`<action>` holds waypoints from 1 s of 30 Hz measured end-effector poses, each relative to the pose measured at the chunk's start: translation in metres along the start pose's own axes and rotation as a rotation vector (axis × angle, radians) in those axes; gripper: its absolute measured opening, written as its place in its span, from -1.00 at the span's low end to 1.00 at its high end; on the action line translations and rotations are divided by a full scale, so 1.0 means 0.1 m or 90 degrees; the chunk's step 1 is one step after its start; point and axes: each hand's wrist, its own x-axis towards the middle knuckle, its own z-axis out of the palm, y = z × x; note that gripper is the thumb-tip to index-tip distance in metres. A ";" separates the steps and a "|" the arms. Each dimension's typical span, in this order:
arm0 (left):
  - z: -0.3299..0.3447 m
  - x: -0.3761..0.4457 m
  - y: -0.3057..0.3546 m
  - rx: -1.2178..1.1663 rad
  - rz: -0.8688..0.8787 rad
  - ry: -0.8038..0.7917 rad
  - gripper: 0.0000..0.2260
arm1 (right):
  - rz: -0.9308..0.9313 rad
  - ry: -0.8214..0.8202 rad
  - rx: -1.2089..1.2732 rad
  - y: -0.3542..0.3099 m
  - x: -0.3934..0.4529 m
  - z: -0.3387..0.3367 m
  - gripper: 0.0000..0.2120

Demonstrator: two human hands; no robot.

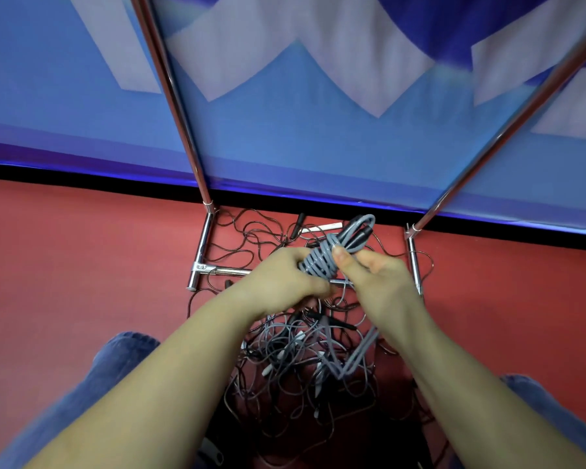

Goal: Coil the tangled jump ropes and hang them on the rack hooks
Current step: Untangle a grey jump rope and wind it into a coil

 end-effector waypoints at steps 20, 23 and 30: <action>-0.16 0.09 -0.11 0.121 -0.123 0.255 -0.84 | -0.032 -0.256 -0.440 -0.05 -0.15 -0.07 -0.64; -0.09 0.05 -0.14 0.362 -0.129 0.206 -0.83 | -0.072 -0.228 -0.461 -0.13 -0.14 -0.10 -0.72; 0.08 -0.02 -0.11 0.569 -0.053 -0.080 -0.59 | -0.103 -0.119 -0.455 0.00 -0.04 -0.23 -0.70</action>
